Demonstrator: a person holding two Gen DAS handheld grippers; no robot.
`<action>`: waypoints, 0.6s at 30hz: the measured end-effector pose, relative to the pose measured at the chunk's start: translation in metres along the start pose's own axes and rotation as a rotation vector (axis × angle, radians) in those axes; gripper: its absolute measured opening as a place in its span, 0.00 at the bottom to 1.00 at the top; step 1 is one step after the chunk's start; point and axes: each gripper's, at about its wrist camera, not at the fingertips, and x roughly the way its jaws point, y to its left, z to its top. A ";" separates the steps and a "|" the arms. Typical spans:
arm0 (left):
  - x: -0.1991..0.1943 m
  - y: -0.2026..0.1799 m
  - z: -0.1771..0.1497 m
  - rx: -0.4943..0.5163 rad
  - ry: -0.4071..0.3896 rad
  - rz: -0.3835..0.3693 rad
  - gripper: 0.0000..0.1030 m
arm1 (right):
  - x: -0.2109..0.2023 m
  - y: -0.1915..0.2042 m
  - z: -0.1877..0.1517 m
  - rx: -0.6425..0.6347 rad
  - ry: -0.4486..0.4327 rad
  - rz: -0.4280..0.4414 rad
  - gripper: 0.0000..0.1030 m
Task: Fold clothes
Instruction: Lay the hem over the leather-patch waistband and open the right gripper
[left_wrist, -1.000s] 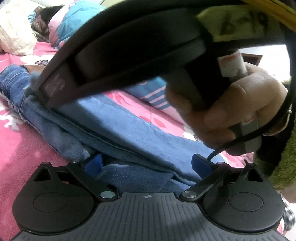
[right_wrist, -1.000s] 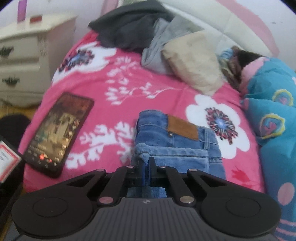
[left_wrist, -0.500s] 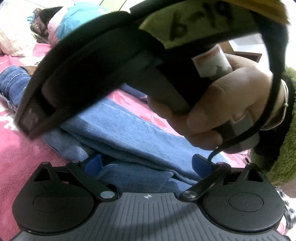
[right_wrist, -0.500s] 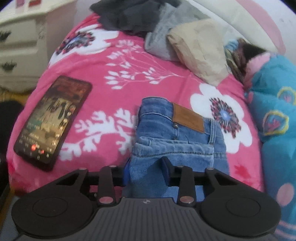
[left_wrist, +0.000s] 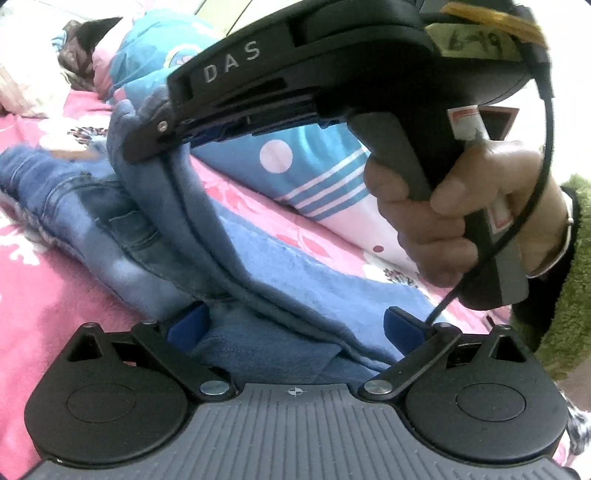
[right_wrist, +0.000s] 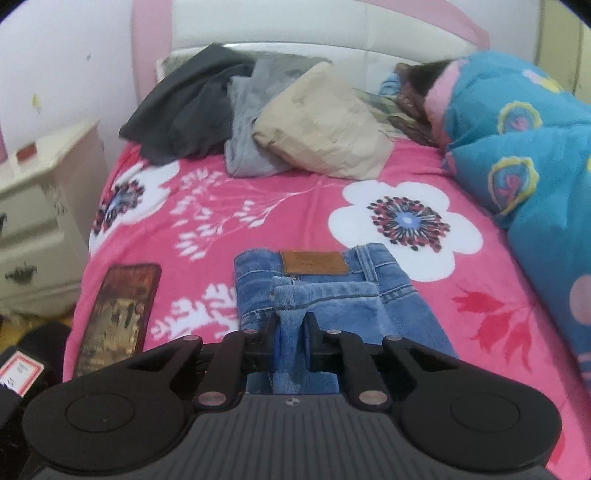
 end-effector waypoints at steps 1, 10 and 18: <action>-0.001 0.000 0.000 0.001 0.000 0.001 0.98 | 0.000 -0.002 0.001 0.009 -0.006 -0.008 0.09; -0.009 -0.010 -0.009 -0.030 -0.005 -0.008 0.98 | -0.039 -0.026 0.016 0.089 -0.205 -0.157 0.07; -0.006 -0.010 -0.007 -0.033 -0.001 -0.009 0.98 | -0.005 -0.012 0.037 -0.002 -0.189 -0.175 0.07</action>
